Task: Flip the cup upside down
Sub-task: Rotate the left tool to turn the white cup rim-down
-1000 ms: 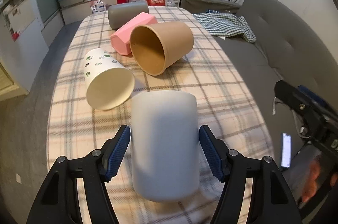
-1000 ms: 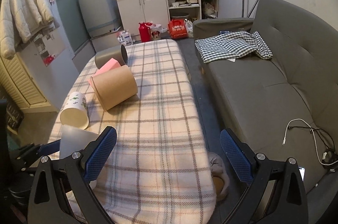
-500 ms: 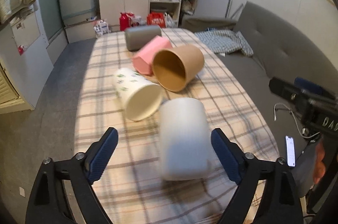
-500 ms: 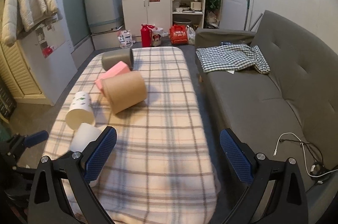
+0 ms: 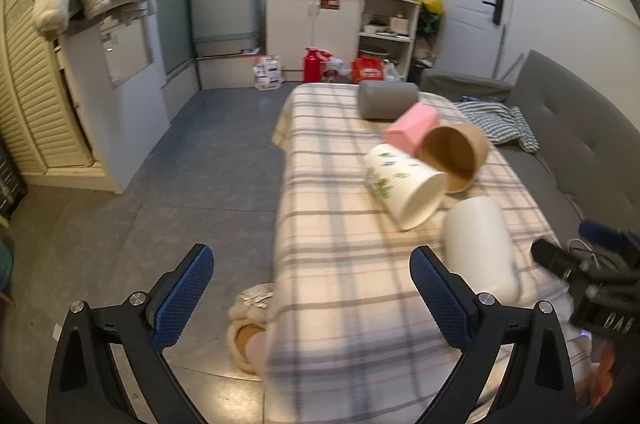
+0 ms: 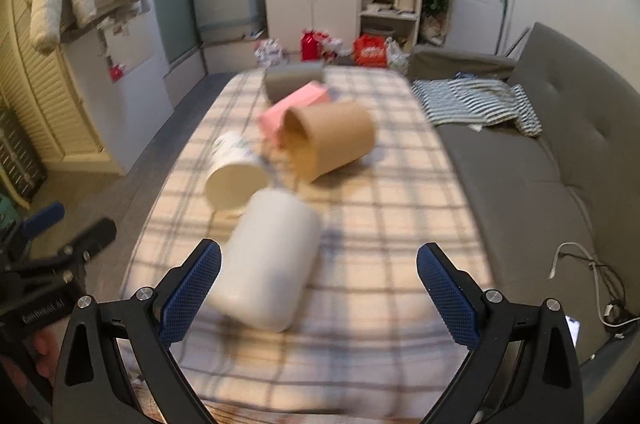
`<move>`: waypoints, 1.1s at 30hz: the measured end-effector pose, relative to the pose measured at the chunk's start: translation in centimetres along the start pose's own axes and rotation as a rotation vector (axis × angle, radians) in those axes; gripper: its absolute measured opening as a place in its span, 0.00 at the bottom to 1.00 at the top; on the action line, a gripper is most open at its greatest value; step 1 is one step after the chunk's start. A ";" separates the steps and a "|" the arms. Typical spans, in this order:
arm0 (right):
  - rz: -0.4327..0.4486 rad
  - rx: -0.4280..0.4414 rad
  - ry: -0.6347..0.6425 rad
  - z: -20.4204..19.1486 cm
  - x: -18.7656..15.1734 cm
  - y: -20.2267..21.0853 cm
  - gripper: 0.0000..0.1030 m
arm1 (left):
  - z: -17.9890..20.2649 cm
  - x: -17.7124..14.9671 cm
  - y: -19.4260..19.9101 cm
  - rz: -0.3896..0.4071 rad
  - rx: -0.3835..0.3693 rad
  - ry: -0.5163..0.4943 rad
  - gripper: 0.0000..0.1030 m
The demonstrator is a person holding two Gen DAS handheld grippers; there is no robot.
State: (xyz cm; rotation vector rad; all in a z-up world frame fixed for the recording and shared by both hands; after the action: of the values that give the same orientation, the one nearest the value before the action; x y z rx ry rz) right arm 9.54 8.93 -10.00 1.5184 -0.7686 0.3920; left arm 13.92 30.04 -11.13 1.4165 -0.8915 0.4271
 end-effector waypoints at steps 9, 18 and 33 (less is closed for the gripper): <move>-0.170 0.013 0.006 -3.3 -3.3 -5.4 0.84 | -2.3 -1.4 -0.4 -0.012 0.013 0.046 0.98; -0.214 0.023 -0.030 -2.2 -4.4 -6.3 0.72 | -2.4 -1.7 -0.3 -0.019 0.014 0.058 0.98; -0.076 0.002 -0.061 1.7 0.1 -3.2 0.70 | 1.0 -0.9 -0.1 -0.029 0.005 -0.021 0.98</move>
State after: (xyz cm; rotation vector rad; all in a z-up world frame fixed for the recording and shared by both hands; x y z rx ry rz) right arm 11.39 7.11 -12.53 1.5622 -0.7558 0.2915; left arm 13.14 29.27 -11.95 1.4391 -0.8860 0.3933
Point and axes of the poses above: each gripper's, at about its wrist camera, not at the fingertips, and y roughly against the way its jaws point, z to its right, x to its top, the point moved 4 cm from there along -y, roughly the way its jaws point, and after that the axes turned 9 degrees about -y, right-handed, at the moved point
